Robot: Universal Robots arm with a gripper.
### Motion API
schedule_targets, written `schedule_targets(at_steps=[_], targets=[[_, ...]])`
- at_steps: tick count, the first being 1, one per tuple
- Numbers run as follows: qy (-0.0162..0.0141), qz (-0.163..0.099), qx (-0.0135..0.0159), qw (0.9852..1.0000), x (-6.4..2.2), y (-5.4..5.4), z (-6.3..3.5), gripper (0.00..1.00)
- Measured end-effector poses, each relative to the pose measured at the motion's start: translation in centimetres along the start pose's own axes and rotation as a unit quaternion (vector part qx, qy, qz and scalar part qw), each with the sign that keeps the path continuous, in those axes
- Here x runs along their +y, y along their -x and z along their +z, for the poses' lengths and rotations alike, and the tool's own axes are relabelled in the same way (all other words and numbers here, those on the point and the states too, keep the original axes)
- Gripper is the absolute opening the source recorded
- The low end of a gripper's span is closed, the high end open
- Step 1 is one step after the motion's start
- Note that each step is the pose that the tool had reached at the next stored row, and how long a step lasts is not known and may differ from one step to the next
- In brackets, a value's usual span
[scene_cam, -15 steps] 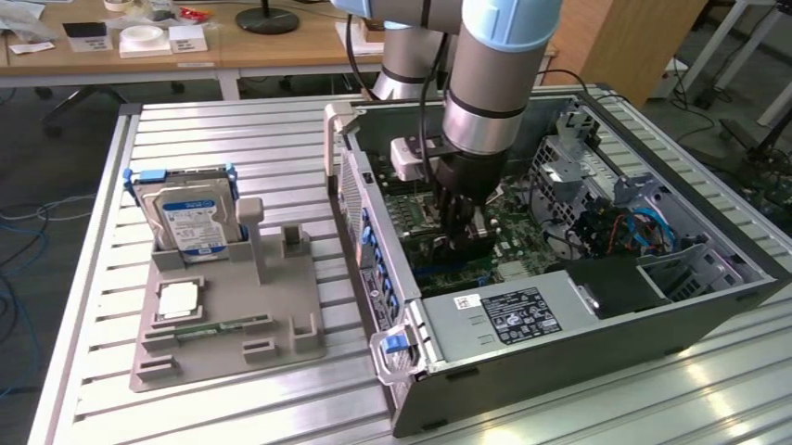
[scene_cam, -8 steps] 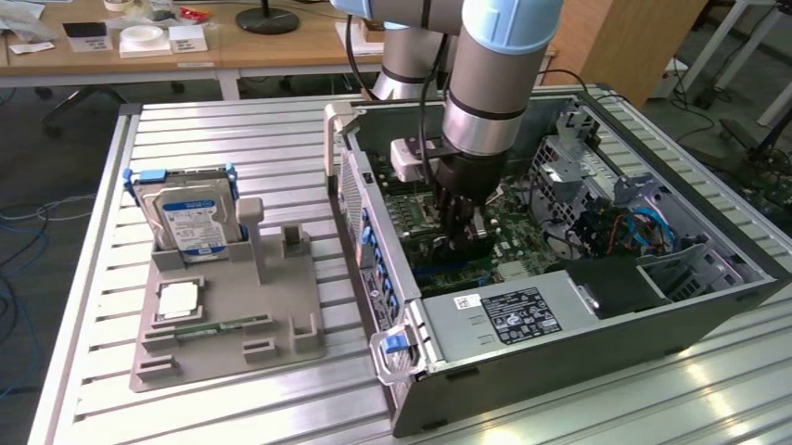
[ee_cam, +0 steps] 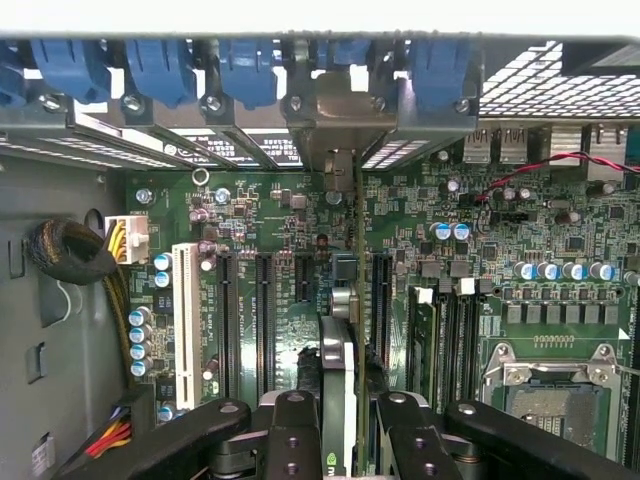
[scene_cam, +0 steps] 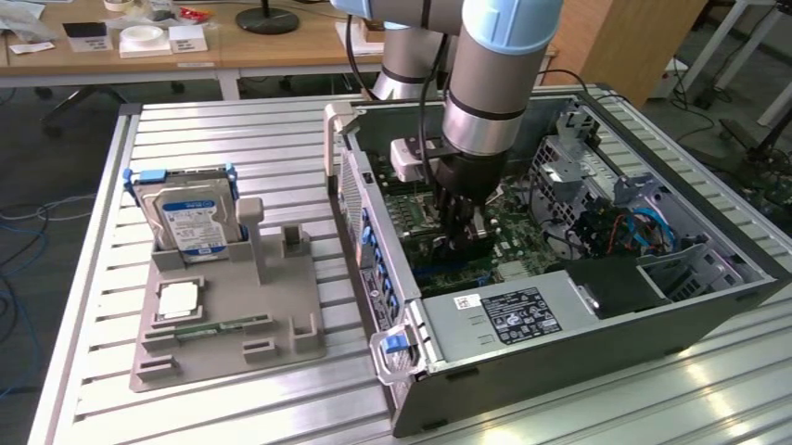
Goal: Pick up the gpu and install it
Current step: 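Insert the gpu into the slot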
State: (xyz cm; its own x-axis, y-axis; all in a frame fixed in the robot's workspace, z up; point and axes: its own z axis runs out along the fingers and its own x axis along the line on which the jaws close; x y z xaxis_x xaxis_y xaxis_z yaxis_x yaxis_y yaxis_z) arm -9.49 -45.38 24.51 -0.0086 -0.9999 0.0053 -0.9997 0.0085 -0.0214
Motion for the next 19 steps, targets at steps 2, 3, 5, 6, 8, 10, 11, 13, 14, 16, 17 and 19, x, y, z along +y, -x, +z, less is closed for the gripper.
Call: schedule_targets(at_steps=[2,3,5,6,8,10,11,13,14,16,17,19], targets=[[0.0000,0.000,0.0000,1.0000,0.00,0.01,-0.09,0.27],[-0.0001,0.000,-0.0003,1.0000,-0.01,0.02,-0.10,0.27],[0.0000,0.000,0.0000,1.0000,-0.01,0.01,-0.11,0.27],[0.0000,0.000,0.0001,1.0000,0.00,0.00,-0.11,0.27],[0.0001,0.000,0.0007,1.0000,0.00,-0.02,-0.10,0.27],[0.0000,0.000,0.0030,1.0000,-0.01,-0.03,-0.08,0.27],[0.0001,0.000,0.0035,1.0000,-0.01,-0.03,-0.08,0.27],[0.0000,0.000,0.0039,1.0000,0.00,-0.03,-0.08,0.27],[0.0000,0.000,0.0039,1.0000,0.00,-0.03,-0.08,0.27],[0.0000,0.000,0.0039,1.0000,0.00,-0.03,0.04,0.27],[0.0000,0.000,0.0040,1.0000,0.00,-0.03,0.14,0.27],[0.0001,0.000,0.0041,1.0000,0.00,-0.03,0.23,0.27]])
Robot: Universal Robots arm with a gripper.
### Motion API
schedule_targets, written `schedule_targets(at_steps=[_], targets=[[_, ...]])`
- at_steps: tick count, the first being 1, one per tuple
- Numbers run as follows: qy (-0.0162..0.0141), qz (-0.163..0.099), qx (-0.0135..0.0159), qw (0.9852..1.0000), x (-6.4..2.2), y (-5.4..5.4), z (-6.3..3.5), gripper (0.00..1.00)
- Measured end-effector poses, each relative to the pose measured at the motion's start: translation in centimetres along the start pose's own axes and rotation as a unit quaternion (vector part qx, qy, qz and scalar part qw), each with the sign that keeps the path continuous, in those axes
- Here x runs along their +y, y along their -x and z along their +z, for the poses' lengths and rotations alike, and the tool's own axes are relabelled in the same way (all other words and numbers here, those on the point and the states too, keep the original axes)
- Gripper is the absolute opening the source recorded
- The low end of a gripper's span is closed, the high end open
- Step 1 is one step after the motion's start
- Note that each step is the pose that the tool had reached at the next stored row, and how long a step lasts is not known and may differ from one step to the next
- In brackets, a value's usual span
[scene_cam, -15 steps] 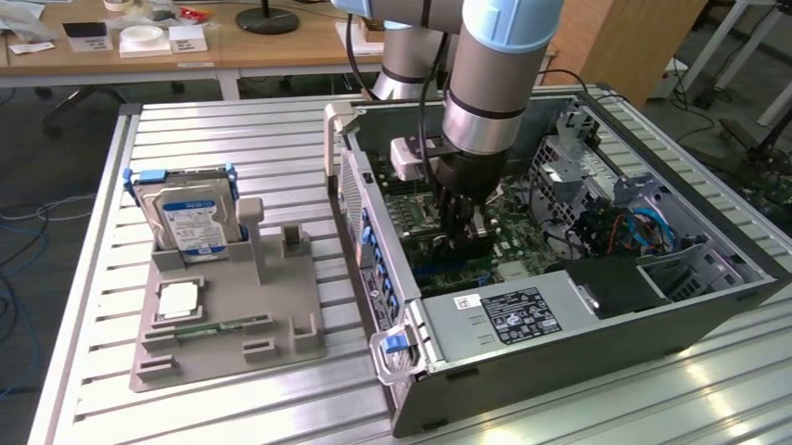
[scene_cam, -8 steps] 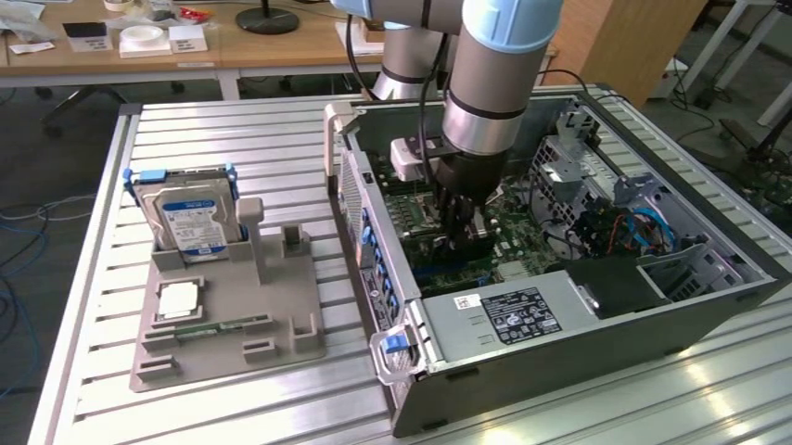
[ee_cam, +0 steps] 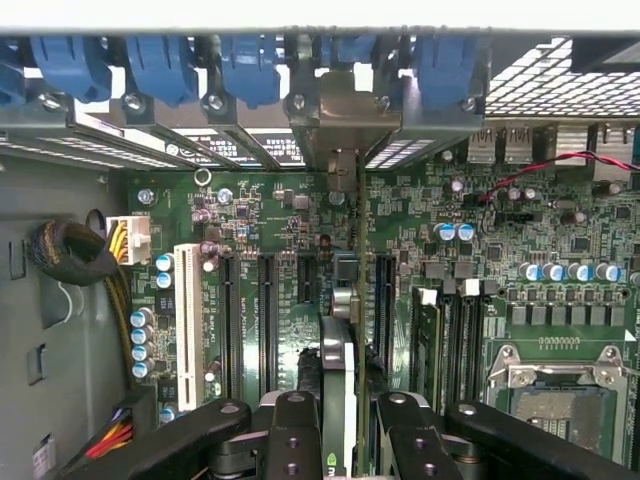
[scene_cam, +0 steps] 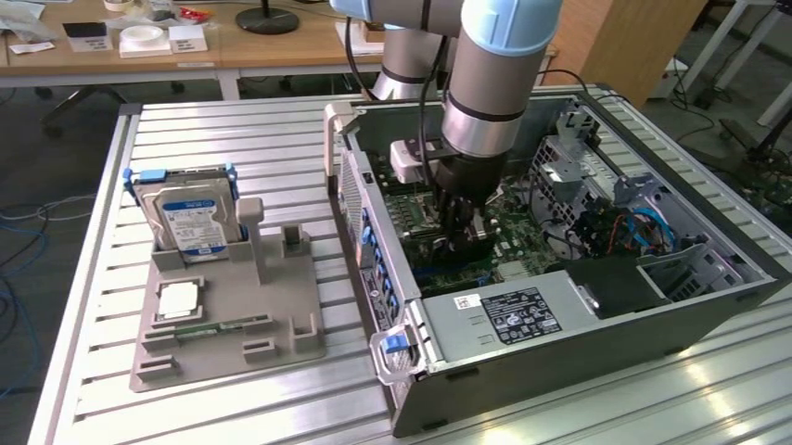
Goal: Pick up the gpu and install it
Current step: 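Insert the gpu into the slot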
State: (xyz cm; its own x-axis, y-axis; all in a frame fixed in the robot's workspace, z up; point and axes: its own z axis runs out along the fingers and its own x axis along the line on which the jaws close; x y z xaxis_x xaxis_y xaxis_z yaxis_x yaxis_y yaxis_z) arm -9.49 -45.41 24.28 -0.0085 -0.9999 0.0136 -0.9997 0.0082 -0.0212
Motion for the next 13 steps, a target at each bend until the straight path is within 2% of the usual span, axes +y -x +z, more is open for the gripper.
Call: schedule_targets(at_steps=[13], targets=[[0.0000,0.000,0.0000,1.0000,0.01,-0.15,0.22,0.27]])
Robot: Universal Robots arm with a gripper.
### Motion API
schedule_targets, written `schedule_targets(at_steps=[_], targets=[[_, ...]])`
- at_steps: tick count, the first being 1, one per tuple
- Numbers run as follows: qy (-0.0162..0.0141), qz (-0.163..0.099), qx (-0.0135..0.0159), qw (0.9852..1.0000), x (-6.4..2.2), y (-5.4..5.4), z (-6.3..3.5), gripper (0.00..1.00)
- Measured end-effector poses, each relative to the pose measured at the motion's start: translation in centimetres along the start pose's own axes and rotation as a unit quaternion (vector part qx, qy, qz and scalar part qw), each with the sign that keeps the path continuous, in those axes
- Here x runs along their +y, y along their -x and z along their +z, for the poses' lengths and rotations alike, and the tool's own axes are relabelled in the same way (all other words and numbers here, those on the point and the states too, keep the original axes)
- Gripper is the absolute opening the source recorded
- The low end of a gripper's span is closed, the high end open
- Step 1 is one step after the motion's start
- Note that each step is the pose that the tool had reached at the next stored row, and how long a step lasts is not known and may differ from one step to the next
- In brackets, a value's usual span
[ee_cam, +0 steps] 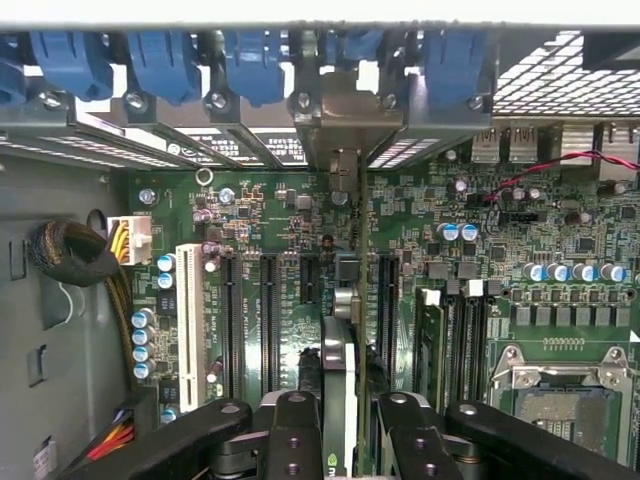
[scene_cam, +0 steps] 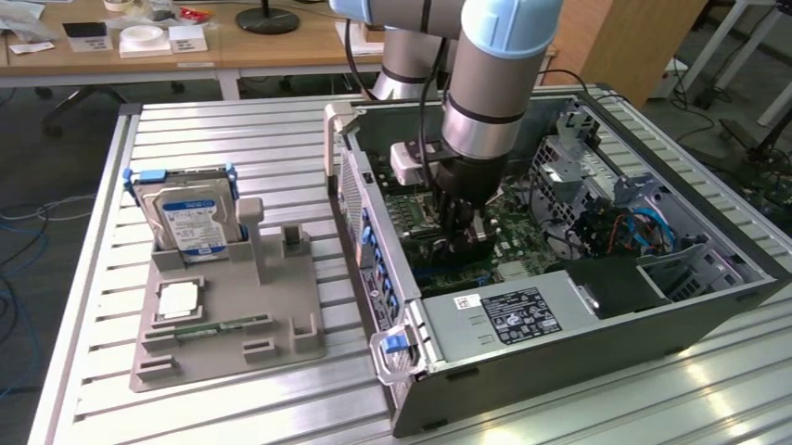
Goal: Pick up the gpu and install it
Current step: 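Insert the gpu into the slot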
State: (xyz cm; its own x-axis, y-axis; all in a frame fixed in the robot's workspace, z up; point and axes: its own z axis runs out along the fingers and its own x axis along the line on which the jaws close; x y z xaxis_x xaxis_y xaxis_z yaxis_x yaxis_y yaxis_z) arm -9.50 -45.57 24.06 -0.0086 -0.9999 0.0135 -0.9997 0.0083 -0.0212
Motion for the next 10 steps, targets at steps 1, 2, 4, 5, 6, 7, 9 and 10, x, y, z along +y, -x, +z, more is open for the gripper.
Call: schedule_targets(at_steps=[1,2,4,5,6,7,9,10], targets=[[-0.0003,0.000,-0.0005,1.0000,0.00,0.00,0.09,0.27],[-0.0002,0.000,-0.0004,1.0000,0.00,0.00,0.12,0.27],[-0.0001,0.000,-0.0002,1.0000,0.00,0.00,0.14,0.27],[-0.0001,0.000,-0.0001,1.0000,0.01,0.00,0.14,0.27],[-0.0001,0.000,-0.0001,1.0000,0.00,0.00,0.14,0.27],[-0.0001,0.000,-0.0001,1.0000,0.00,0.00,0.14,0.27],[-0.0001,0.000,-0.0001,1.0000,0.01,0.00,0.14,0.27],[-0.0001,0.000,-0.0002,1.0000,0.01,0.00,0.15,0.27]])
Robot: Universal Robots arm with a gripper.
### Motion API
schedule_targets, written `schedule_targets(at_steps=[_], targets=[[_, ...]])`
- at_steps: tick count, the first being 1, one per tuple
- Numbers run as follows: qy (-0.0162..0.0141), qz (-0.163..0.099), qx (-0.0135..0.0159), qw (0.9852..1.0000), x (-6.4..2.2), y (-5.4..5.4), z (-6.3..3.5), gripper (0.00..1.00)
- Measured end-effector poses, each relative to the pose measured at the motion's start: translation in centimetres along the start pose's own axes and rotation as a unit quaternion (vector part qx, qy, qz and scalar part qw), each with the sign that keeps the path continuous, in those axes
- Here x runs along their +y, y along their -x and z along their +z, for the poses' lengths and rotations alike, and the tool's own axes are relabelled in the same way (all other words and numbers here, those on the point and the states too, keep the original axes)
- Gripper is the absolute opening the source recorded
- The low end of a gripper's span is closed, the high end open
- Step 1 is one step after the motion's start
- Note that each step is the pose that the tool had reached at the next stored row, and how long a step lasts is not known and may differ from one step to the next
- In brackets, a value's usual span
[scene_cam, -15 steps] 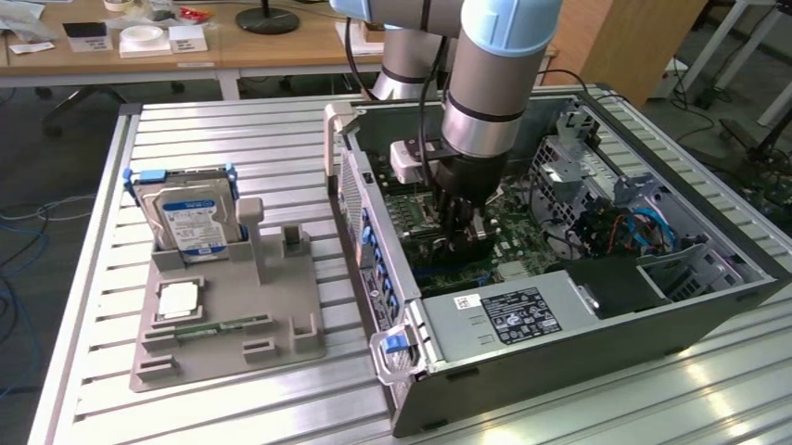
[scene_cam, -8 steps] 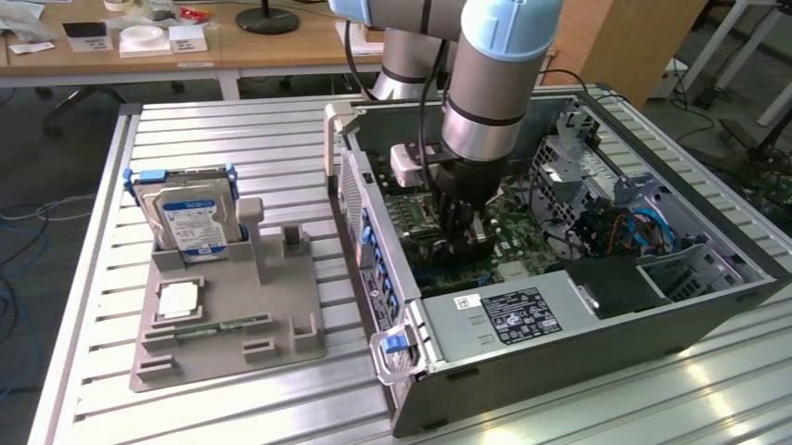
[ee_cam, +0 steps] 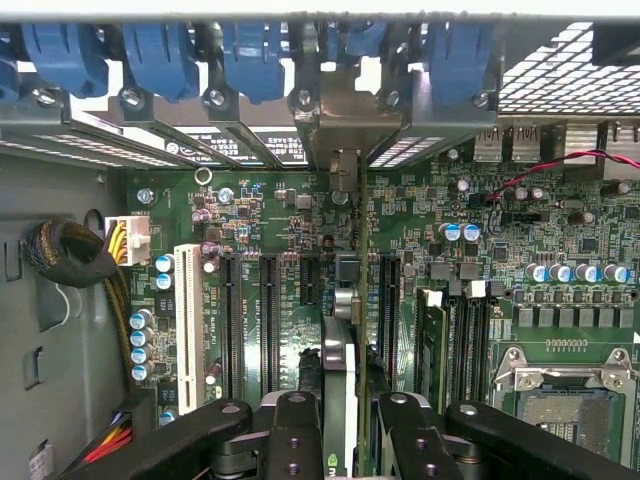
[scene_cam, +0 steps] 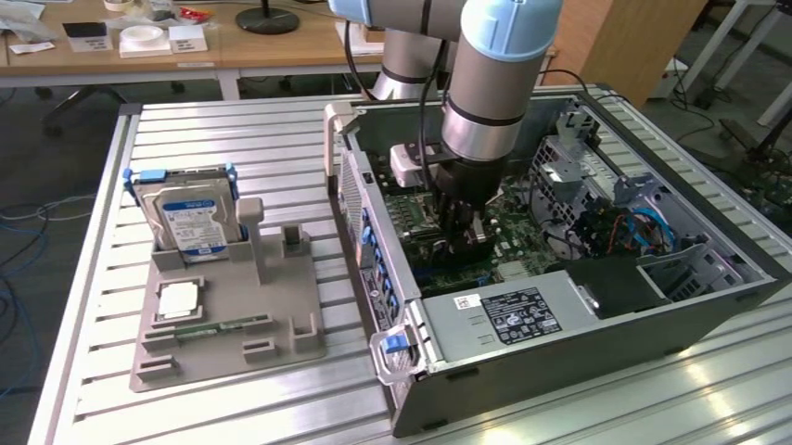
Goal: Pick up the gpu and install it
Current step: 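Insert the gpu into the slot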
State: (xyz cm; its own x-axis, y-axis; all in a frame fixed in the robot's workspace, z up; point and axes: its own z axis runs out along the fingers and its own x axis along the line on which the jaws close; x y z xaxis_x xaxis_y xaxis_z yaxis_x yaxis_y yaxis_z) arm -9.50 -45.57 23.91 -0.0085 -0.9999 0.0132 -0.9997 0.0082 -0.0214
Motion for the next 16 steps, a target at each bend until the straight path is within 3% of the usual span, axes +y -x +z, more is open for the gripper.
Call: schedule_targets(at_steps=[10,15,16], targets=[[0.0002,0.000,0.0001,1.0000,0.01,0.00,0.00,0.28],[0.0000,0.000,0.0000,1.0000,0.01,0.00,0.00,0.46],[0.0000,0.000,0.0000,1.0000,0.00,0.00,0.00,0.46]])
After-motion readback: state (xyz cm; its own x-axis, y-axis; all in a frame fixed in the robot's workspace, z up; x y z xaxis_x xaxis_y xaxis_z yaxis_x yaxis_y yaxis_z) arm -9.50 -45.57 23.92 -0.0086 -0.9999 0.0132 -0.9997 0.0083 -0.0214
